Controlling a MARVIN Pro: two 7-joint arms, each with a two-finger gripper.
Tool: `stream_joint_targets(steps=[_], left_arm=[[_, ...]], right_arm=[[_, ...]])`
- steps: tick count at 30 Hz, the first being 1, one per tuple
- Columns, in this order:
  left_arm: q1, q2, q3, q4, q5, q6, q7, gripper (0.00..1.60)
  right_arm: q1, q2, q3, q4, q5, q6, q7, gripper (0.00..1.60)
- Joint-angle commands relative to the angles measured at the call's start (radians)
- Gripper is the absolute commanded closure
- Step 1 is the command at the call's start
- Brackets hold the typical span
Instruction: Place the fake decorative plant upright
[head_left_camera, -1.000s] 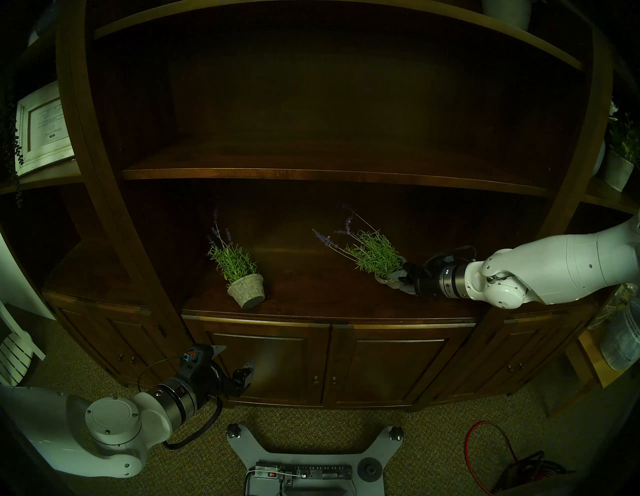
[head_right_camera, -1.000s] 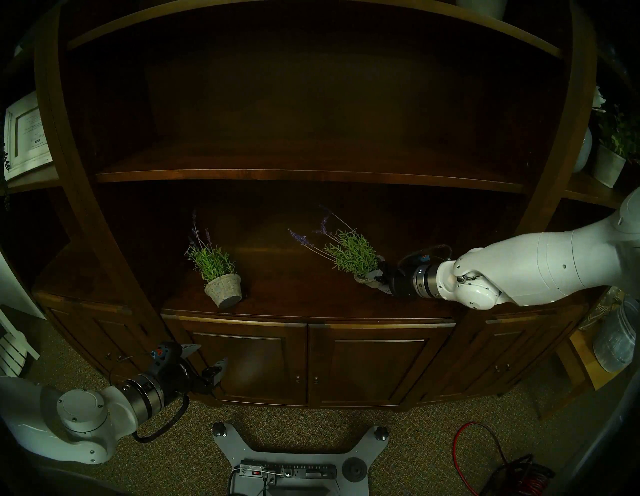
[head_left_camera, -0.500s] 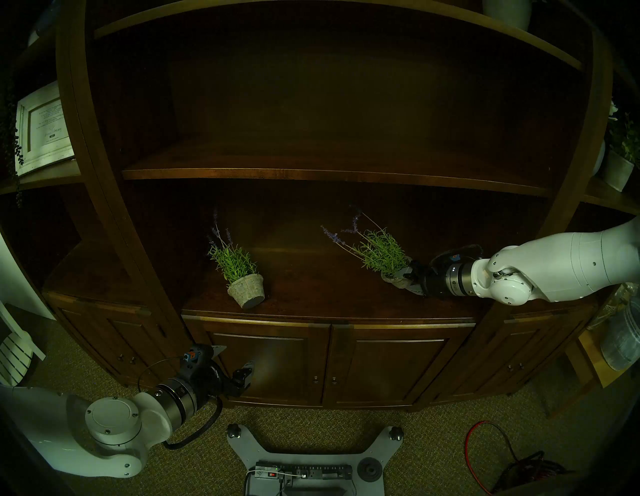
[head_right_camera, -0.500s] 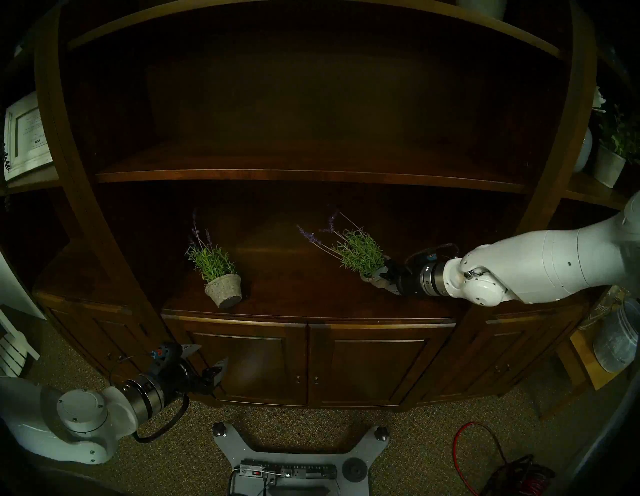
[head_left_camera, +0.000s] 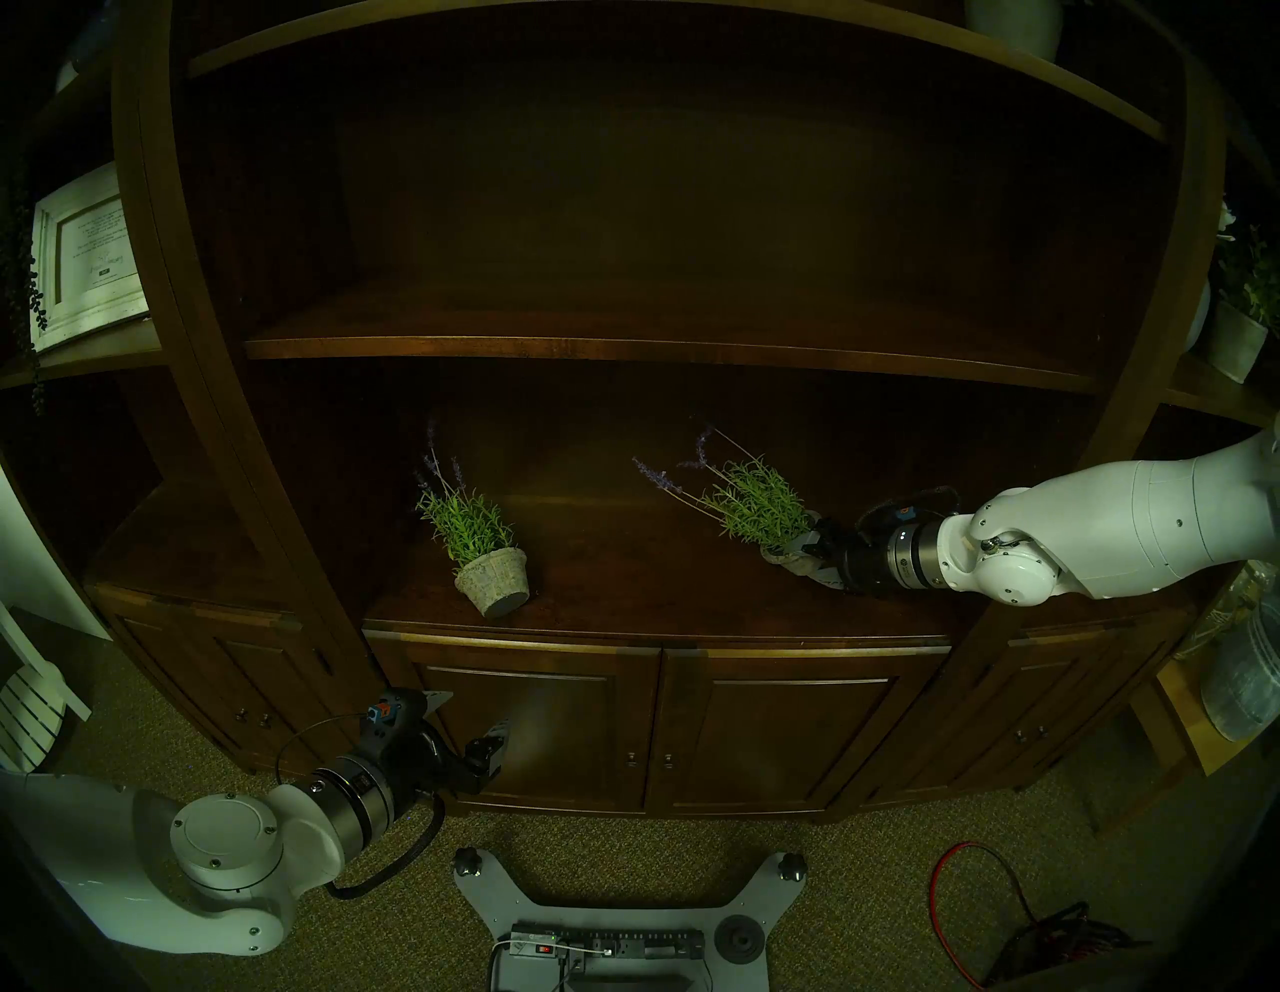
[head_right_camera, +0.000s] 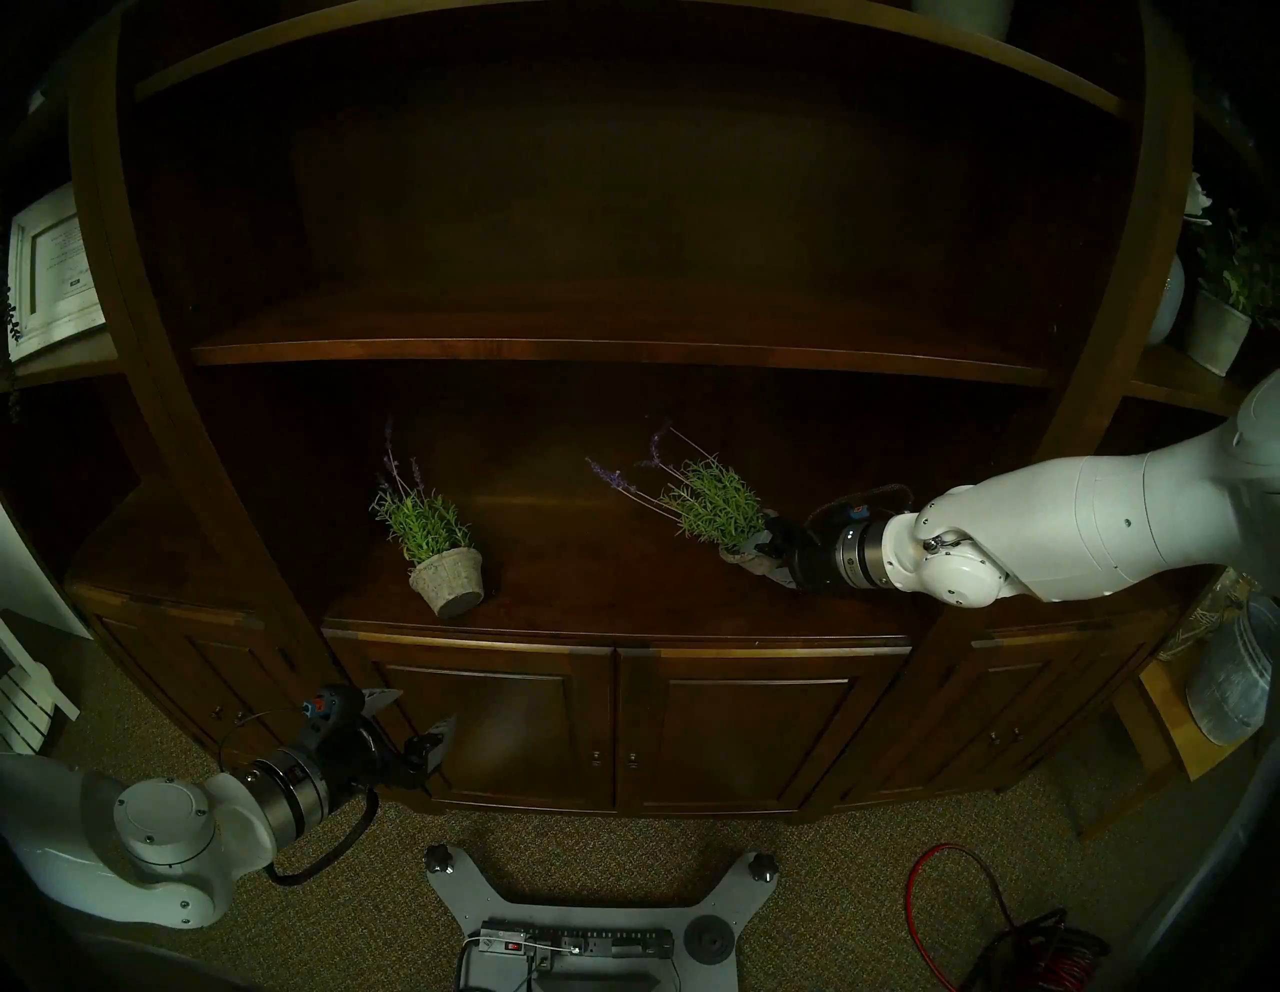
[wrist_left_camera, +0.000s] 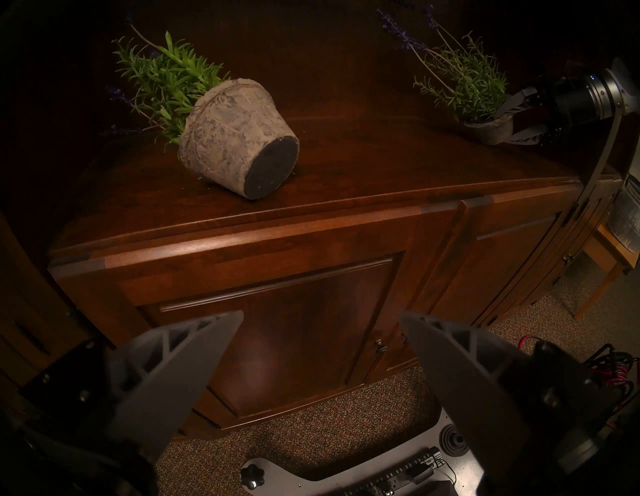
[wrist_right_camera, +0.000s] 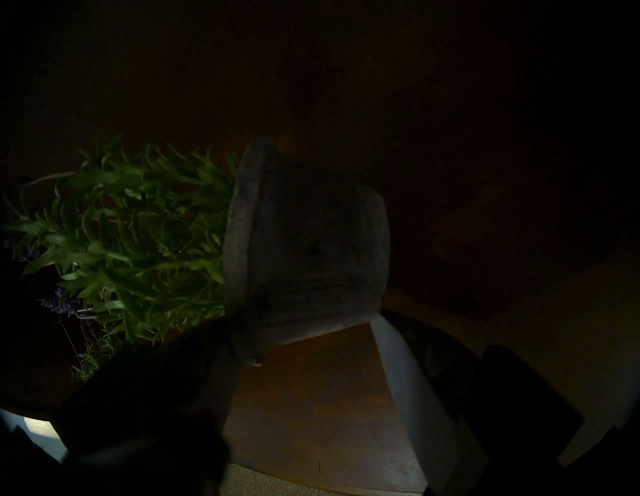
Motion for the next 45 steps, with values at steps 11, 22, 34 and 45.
stream_joint_targets(steps=[11,22,34,45], left_arm=[[-0.010,-0.001,-0.010,-0.011,0.001,-0.007,0.002,0.00],[-0.010,-0.001,-0.010,-0.011,0.001,-0.007,0.002,0.00],[-0.010,-0.002,-0.010,-0.011,0.001,-0.007,0.001,0.00],[-0.010,-0.001,-0.010,-0.011,0.001,-0.007,0.001,0.00]], right_arm=[[0.104,-0.043,-0.037,-0.077,-0.131,-0.076,-0.055,1.29],[0.157,-0.080,-0.054,-0.192,-0.218,-0.156,-0.130,1.29],[0.194,-0.157,-0.044,-0.277,-0.266,-0.261,-0.294,1.32],[0.197,-0.207,-0.023,-0.307,-0.274,-0.313,-0.417,1.24]])
